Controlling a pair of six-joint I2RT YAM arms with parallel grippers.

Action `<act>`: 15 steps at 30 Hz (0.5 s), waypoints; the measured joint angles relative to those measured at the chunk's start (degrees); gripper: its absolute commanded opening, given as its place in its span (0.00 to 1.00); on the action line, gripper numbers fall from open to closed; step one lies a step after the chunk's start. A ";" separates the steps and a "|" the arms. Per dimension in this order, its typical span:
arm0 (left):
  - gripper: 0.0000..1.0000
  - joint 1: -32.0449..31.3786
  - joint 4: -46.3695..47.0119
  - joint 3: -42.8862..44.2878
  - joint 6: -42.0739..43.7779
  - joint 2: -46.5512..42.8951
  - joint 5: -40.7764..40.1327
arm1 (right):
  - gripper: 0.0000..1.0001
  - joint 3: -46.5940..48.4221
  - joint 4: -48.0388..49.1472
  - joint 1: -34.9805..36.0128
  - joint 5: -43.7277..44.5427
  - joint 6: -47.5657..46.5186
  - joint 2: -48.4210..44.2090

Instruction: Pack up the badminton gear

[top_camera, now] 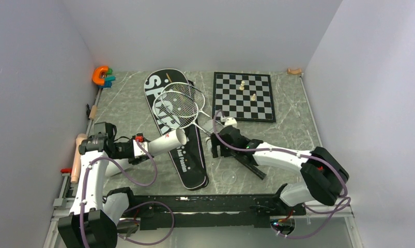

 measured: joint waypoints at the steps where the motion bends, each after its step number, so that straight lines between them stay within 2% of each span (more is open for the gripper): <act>1: 0.41 0.00 0.04 0.00 -0.09 -0.02 0.00 | 0.84 0.81 0.11 1.33 1.70 -0.76 1.20; 7: 0.41 0.00 0.39 0.00 -1.22 -0.04 0.00 | 0.80 6.27 0.83 6.58 10.21 -4.44 7.58; 11: 0.41 0.00 0.55 0.00 -1.64 -0.07 0.00 | 0.78 6.64 2.12 7.26 13.25 -5.86 8.83; 15: 0.41 0.00 0.83 0.00 -2.27 -0.15 0.00 | 0.72 6.71 3.45 7.26 14.10 -6.91 9.38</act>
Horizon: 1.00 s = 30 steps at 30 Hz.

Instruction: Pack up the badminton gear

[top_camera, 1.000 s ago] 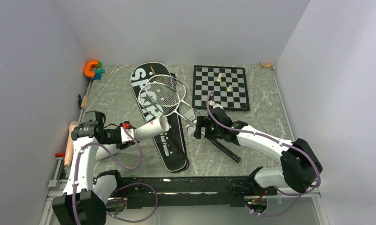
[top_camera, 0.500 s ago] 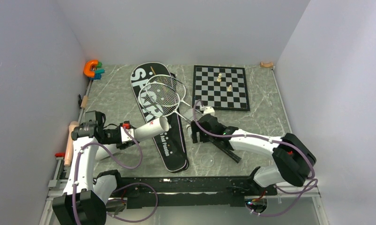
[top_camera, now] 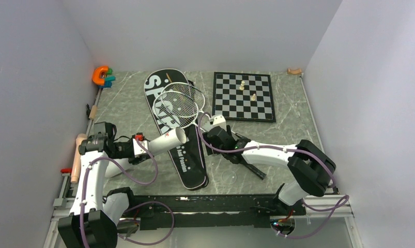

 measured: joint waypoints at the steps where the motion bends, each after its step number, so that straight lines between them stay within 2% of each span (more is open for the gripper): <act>1: 0.40 0.00 0.00 0.00 -0.20 -0.02 0.00 | 0.71 0.07 0.35 0.00 -0.04 -0.28 0.00; 6: 0.40 0.00 0.00 0.00 -0.68 -0.02 0.00 | 0.73 0.11 1.75 0.00 -1.36 -1.49 -0.98; 16: 0.40 0.00 0.00 0.00 -1.09 -0.35 0.09 | 0.74 -7.08 3.43 -2.21 -2.99 -5.86 -14.67; 30: 0.40 0.00 -0.02 0.04 -1.70 -0.37 0.11 | 0.71 -8.02 4.81 -3.45 -2.45 -7.08 -4.39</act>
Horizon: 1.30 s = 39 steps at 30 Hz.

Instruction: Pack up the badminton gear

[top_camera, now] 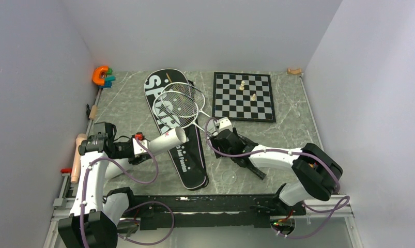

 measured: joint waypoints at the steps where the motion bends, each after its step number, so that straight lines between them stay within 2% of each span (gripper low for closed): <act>1: 0.40 0.00 0.00 0.00 0.00 0.00 0.00 | 0.70 0.00 0.59 0.00 0.17 0.00 0.46; 12: 0.40 0.00 0.02 0.00 -0.11 0.00 0.00 | 0.57 -0.02 10.97 0.94 2.43 -0.42 5.16; 15: 0.40 0.00 0.02 0.00 -0.11 0.00 0.00 | 0.47 -0.02 12.15 1.33 2.34 -0.46 7.08; 19: 0.40 0.00 0.02 0.04 -0.15 0.04 0.00 | 0.18 -0.02 12.90 1.95 2.45 -0.50 7.45; 23: 0.40 0.00 0.00 0.15 -0.42 0.13 0.00 | 0.01 -0.02 13.00 2.58 2.49 -0.09 6.54; 33: 0.40 0.00 0.00 0.15 -0.35 0.13 -0.04 | 0.00 0.33 8.83 2.99 2.08 1.90 -3.50; 39: 0.41 0.02 -0.87 0.11 1.44 0.13 -0.11 | 0.00 3.41 -0.50 2.32 -6.03 3.72 -14.91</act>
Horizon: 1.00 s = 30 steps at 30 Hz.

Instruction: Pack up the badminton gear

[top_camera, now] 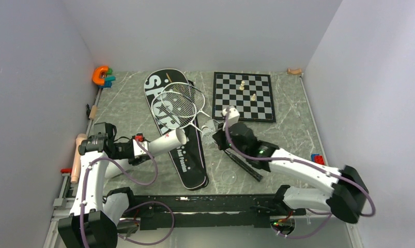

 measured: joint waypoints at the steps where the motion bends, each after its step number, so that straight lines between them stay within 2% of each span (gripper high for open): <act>1: 0.41 -0.02 -0.33 -0.02 0.68 0.00 -0.04 | 0.00 0.79 -1.77 -0.66 -3.04 0.37 -2.45; 8: 0.42 -0.07 -3.26 -0.04 6.27 0.44 0.00 | 0.00 5.18 -7.23 -12.00 -29.86 3.06 -13.99; 15: 0.42 -0.22 -4.76 -0.04 9.11 0.83 0.04 | 0.00 7.04 -7.17 -12.63 -49.27 5.57 -9.44; 21: 0.42 -0.28 -5.46 -0.04 10.01 0.83 0.04 | 0.00 9.40 -7.21 -12.61 -55.89 6.25 -3.26; 30: 0.42 -0.33 -6.05 -0.02 10.75 0.83 0.09 | 0.00 13.92 -6.34 -10.43 -58.88 6.67 3.28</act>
